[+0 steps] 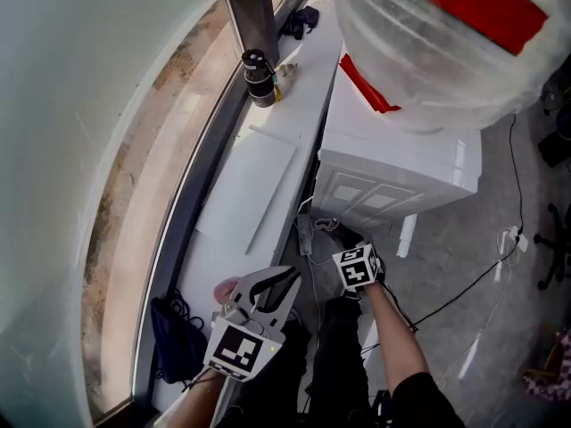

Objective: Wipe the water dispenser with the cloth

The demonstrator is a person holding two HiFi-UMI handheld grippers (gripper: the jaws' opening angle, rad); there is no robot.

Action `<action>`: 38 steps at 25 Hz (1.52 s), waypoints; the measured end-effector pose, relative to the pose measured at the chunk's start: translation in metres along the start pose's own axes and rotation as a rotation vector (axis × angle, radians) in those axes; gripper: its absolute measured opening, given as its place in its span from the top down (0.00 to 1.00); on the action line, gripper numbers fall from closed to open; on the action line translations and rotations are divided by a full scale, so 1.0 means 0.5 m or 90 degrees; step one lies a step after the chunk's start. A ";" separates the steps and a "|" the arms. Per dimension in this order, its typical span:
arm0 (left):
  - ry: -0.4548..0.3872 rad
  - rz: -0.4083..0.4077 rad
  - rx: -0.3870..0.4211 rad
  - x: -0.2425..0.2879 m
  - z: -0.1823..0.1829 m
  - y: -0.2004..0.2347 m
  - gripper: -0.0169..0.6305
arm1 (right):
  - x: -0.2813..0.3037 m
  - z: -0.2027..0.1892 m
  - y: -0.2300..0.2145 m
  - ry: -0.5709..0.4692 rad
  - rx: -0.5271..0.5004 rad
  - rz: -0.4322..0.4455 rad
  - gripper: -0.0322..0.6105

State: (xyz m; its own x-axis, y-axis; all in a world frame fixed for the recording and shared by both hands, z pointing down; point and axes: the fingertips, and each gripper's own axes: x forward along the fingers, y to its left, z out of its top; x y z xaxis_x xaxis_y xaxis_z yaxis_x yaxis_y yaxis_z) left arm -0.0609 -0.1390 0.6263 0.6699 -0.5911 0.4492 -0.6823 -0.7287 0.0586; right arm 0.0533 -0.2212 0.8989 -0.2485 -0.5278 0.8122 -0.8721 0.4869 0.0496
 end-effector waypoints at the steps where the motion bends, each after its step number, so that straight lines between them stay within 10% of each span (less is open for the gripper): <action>1: 0.000 0.006 0.000 0.004 -0.009 0.003 0.93 | 0.022 0.003 0.011 -0.002 -0.001 0.006 0.79; 17: 0.006 0.027 -0.031 0.061 -0.146 -0.016 0.93 | 0.223 -0.024 -0.027 0.021 0.033 -0.018 0.79; 38: 0.014 -0.026 -0.019 0.045 -0.059 -0.075 0.93 | -0.020 -0.200 -0.358 0.079 0.177 -0.209 0.79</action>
State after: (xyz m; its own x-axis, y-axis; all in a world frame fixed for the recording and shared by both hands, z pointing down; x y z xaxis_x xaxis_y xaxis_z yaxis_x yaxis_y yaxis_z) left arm -0.0291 -0.1149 0.6604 0.6908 -0.5533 0.4655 -0.6635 -0.7409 0.1040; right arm 0.2539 -0.2332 0.9402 0.0977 -0.5279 0.8437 -0.9806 0.0936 0.1721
